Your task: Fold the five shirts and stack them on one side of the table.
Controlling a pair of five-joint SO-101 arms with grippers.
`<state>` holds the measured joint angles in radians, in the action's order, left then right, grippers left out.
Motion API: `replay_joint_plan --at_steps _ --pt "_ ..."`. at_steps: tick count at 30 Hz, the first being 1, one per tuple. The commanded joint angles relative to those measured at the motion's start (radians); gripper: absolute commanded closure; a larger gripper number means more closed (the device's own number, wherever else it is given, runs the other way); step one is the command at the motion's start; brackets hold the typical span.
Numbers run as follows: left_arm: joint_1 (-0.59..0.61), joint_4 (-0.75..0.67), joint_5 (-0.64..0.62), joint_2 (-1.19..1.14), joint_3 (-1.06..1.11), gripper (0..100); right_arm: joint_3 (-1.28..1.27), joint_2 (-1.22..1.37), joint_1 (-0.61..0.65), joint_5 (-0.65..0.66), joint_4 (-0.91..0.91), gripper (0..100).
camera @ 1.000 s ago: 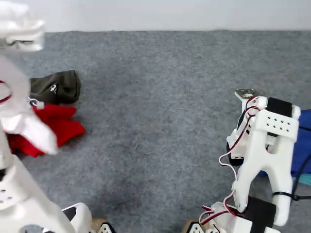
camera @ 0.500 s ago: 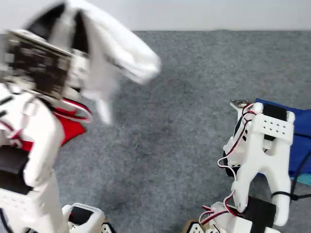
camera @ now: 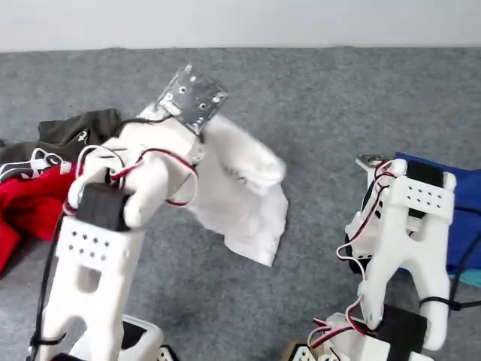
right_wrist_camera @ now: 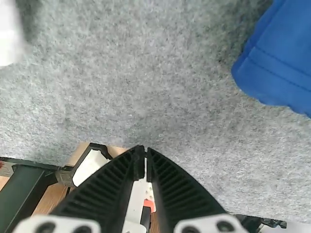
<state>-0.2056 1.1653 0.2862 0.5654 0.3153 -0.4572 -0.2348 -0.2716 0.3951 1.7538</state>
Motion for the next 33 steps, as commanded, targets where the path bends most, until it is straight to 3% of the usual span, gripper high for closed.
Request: replay_joint_plan --at_steps 1,6,10,13,17,19,25,33 --pt "0.183 -0.005 0.068 0.017 0.116 99 0.011 -0.048 0.012 0.002 0.033 99.0" --pt "0.453 -0.132 0.163 0.018 0.288 99 0.077 -0.042 0.025 0.002 0.031 99.0" --pt "0.588 -0.199 0.262 0.018 0.392 98 0.149 -0.038 0.151 0.005 0.033 99.0" --pt "0.646 -0.196 0.288 0.025 0.429 96 0.203 -0.036 0.315 0.006 0.033 99.0" --pt "0.709 -0.193 0.287 0.026 0.427 84 0.269 -0.01 0.559 0.003 0.021 99.0" --pt "0.738 -0.195 0.288 0.026 0.418 83 0.298 0.039 0.647 0.003 0.018 99.0" --pt "0.83 -0.103 0.292 0.026 0.297 82 0.471 0.289 0.786 0.002 0.027 98.0" --pt "0.914 -0.063 0.288 0.026 0.236 82 0.641 0.484 0.964 0.002 0.038 81.2"
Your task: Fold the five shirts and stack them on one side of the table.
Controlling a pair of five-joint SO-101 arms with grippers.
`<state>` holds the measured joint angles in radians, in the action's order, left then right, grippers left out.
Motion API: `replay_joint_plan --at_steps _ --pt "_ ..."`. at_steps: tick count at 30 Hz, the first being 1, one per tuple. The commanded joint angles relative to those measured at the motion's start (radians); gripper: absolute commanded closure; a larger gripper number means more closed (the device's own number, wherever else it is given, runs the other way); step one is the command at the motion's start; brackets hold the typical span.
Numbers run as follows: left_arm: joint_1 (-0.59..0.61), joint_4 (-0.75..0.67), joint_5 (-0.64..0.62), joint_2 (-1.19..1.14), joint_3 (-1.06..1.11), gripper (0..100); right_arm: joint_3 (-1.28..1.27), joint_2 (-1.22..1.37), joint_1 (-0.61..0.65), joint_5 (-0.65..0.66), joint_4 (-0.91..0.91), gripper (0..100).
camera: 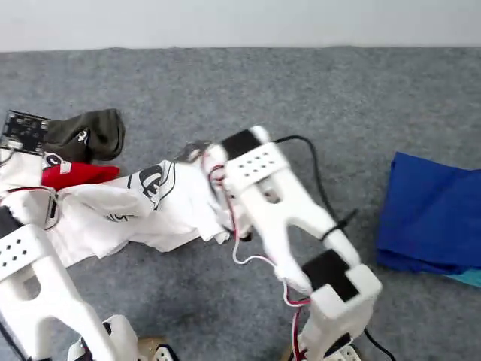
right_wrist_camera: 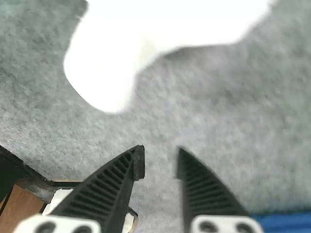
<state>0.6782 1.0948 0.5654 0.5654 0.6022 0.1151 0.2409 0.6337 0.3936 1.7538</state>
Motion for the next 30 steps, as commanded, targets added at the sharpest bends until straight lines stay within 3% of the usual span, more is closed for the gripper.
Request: replay_joint_plan --at_steps 1,10,16,26,30 --pt "0.041 0.008 0.009 0.026 -0.051 82 0.072 0.016 0.081 0.003 0.036 81.2" --pt "0.077 0.009 -0.018 0.025 -0.044 83 0.075 0.11 0.128 0.002 -0.124 81.8" --pt "0.077 0.012 -0.048 0.025 -0.044 83 0.247 0.136 0.13 0.009 -0.22 99.7" --pt "0.077 0.015 -0.091 0.026 -0.044 83 0.626 0.384 0.239 0.118 -0.229 98.2" --pt "0.077 0.066 -0.091 0.026 -0.047 83 0.735 0.458 0.266 0.109 -0.102 84.7"
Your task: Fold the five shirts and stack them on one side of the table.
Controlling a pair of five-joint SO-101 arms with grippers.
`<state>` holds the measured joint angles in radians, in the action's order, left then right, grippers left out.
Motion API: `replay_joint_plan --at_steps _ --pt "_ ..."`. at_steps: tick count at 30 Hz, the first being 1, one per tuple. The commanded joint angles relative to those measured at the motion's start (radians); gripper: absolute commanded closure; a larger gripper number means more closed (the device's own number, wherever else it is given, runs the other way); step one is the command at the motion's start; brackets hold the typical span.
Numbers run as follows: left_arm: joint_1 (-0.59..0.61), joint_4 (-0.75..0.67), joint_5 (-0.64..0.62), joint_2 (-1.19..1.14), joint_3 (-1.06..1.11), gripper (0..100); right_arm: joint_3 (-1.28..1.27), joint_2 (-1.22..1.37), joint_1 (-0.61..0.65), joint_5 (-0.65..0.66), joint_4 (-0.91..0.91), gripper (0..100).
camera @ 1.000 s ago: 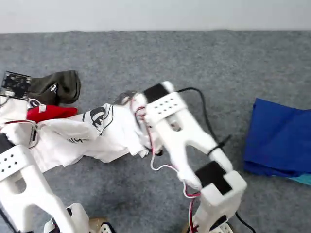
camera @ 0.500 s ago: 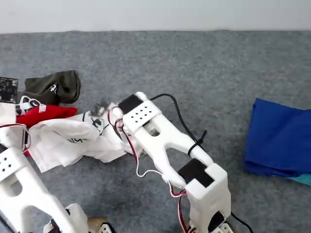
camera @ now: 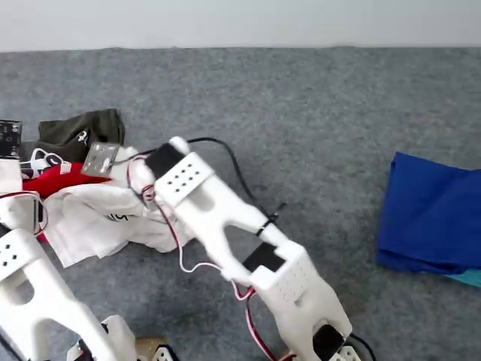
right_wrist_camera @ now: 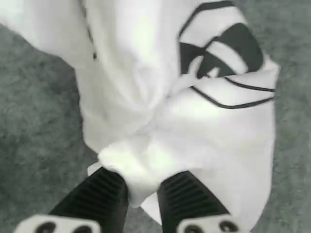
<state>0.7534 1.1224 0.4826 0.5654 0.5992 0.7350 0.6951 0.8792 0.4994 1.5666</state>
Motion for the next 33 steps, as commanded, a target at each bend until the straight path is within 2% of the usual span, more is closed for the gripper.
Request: replay_joint_plan --at_steps 1,4,12,14,18,31,33 --pt "0.002 0.044 -0.008 0.026 -0.044 83 0.146 0.008 0.021 -0.014 0.137 80.5" --pt "0.005 0.049 -0.008 0.026 -0.039 83 0.198 0.007 0.013 -0.069 0.236 77.9" --pt "0.0 0.041 -0.008 0.026 -0.039 83 0.009 -0.094 0.041 -0.078 0.232 77.9" --pt "0.002 0.041 -0.008 0.025 -0.039 83 -0.038 -0.097 0.054 -0.124 0.228 77.9" --pt "0.002 0.041 -0.008 0.025 -0.039 83 -0.057 -0.045 0.085 -0.19 0.226 77.8" --pt "0.003 0.006 -0.006 0.026 0.015 83 -0.055 0.176 0.048 -0.189 0.148 77.9" --pt "0.003 0.006 -0.006 0.026 0.015 83 -0.055 0.182 0.042 -0.187 0.153 80.8"
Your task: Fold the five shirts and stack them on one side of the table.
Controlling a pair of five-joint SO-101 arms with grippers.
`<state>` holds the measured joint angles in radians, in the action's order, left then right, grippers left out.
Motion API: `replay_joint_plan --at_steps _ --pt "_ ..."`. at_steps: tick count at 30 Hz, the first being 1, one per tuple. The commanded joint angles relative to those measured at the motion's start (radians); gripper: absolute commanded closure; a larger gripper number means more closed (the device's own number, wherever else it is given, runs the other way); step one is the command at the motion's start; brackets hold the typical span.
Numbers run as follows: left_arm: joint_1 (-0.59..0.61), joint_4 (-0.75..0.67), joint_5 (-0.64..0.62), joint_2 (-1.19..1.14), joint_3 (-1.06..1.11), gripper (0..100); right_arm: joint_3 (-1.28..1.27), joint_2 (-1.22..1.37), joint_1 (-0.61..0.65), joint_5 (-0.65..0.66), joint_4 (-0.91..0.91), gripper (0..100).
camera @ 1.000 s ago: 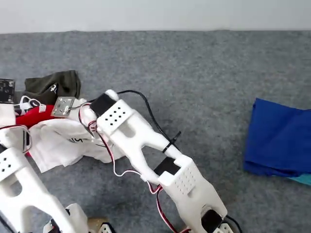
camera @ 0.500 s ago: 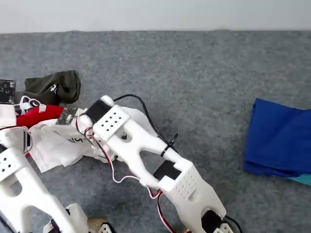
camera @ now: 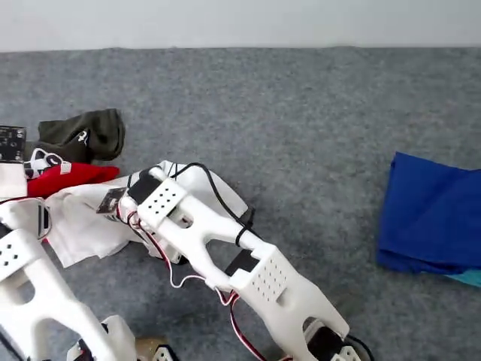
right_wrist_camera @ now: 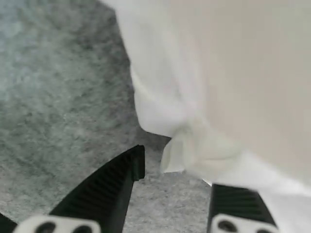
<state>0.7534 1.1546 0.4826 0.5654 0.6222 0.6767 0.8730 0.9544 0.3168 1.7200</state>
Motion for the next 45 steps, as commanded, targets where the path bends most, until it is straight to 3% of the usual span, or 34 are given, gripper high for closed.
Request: replay_joint_plan --at_steps 1,5,15,23,35,41,45 --pt "0.003 -0.026 -0.006 0.026 -0.008 83 0.003 0.004 -0.033 -0.003 -0.002 84.0" --pt "0.002 -0.031 -0.006 0.026 -0.013 83 0.003 0.005 -0.035 0.092 0.004 96.9" --pt "0.002 -0.015 -0.008 0.028 -0.031 83 0.011 -0.166 -0.174 0.114 0.077 98.7" --pt "-0.064 0.23 -0.015 0.028 -0.202 83 -0.203 -0.519 -0.278 0.138 0.079 98.8" --pt "-0.261 0.422 -0.048 0.028 -0.389 83 -0.482 -1.035 -0.704 0.322 0.076 98.8" --pt "-0.419 0.465 -0.014 0.018 -0.378 83 -0.489 -1.096 -0.932 0.407 0.074 98.8" --pt "-0.546 0.448 -0.011 0.017 -0.308 83 -0.489 -1.099 -1.013 0.414 0.074 98.8"
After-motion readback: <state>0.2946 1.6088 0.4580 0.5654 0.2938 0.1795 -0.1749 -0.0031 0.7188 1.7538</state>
